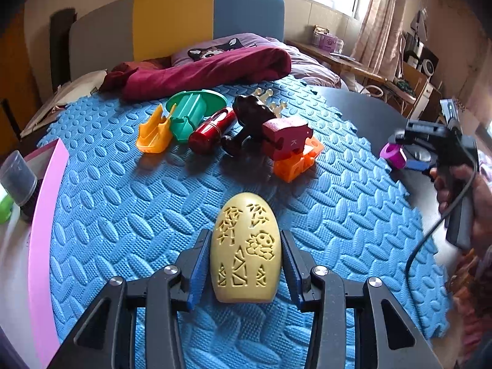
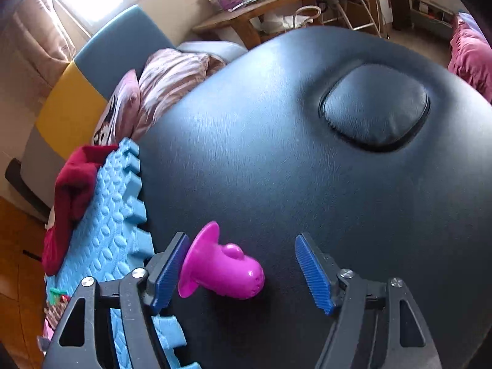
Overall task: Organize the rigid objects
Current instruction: 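Lift the egg with left tool while right tool grasps the magenta suction toy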
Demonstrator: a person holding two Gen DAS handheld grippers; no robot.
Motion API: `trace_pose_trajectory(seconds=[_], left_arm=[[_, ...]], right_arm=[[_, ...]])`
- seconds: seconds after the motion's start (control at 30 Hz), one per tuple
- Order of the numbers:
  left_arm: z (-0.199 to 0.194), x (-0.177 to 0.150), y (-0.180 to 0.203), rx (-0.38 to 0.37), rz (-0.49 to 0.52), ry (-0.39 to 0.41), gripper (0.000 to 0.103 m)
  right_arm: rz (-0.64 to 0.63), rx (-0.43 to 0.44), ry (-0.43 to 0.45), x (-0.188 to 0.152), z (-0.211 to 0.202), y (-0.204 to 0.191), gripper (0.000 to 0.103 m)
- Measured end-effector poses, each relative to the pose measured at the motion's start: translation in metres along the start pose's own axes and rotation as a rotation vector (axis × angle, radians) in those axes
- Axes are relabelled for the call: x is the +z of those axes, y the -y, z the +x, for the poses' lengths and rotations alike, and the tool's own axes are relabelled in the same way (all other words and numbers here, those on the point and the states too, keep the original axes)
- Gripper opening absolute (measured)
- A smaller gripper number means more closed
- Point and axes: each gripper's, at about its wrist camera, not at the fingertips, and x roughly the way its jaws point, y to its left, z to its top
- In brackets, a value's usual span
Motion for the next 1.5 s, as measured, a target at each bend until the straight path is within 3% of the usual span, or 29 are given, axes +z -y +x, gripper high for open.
trace_pose_trajectory(seconds=[0.23,0.3,0.33,0.63,1.0,1.03,1.07,1.1,1.27,1.33,1.4,1.47,1.5], left_arm=[[-0.001,0.007,0.011,0.02,0.056,0.005,0.045],[0.0,0.007,0.012,0.024,0.066,0.005,0.044],[0.0,0.007,0.011,0.018,0.066,0.007,0.044],[-0.01,0.001,-0.007,-0.072,-0.016,0.012,0.044],[-0.049,-0.006,-0.024,-0.107,-0.06,0.059,0.042],[-0.053,-0.006,-0.027,-0.11,-0.067,0.063,0.04],[-0.059,-0.007,-0.03,-0.115,-0.073,0.069,0.025],[-0.063,-0.008,-0.032,-0.113,-0.075,0.076,0.017],[-0.068,-0.012,-0.042,-0.083,-0.056,0.077,0.014],[-0.063,-0.017,-0.044,-0.088,-0.057,0.063,0.017],[-0.06,-0.022,-0.044,-0.088,-0.056,0.055,0.029],[-0.056,-0.028,-0.042,-0.101,-0.055,0.036,0.051],[-0.055,-0.03,-0.041,-0.111,-0.06,0.031,0.057]], right_arm=[[-0.044,-0.037,-0.02,-0.016,-0.006,-0.01,0.068],[-0.053,-0.032,-0.034,-0.017,-0.004,-0.011,0.046],[-0.057,-0.038,-0.03,-0.018,-0.005,-0.012,0.045],[-0.056,0.01,-0.003,-0.035,-0.028,-0.007,0.045],[-0.128,0.1,0.084,-0.069,-0.082,-0.034,0.045],[-0.137,0.113,0.089,-0.072,-0.086,-0.038,0.045],[-0.15,0.124,0.091,-0.075,-0.09,-0.044,0.045],[-0.165,0.137,0.095,-0.08,-0.094,-0.051,0.045],[-0.251,0.191,0.102,-0.102,-0.108,-0.086,0.045],[-0.28,0.202,0.106,-0.112,-0.111,-0.096,0.045],[-0.303,0.204,0.107,-0.122,-0.112,-0.104,0.045],[-0.314,0.225,0.095,-0.13,-0.111,-0.107,0.045],[-0.315,0.235,0.086,-0.134,-0.11,-0.107,0.045]])
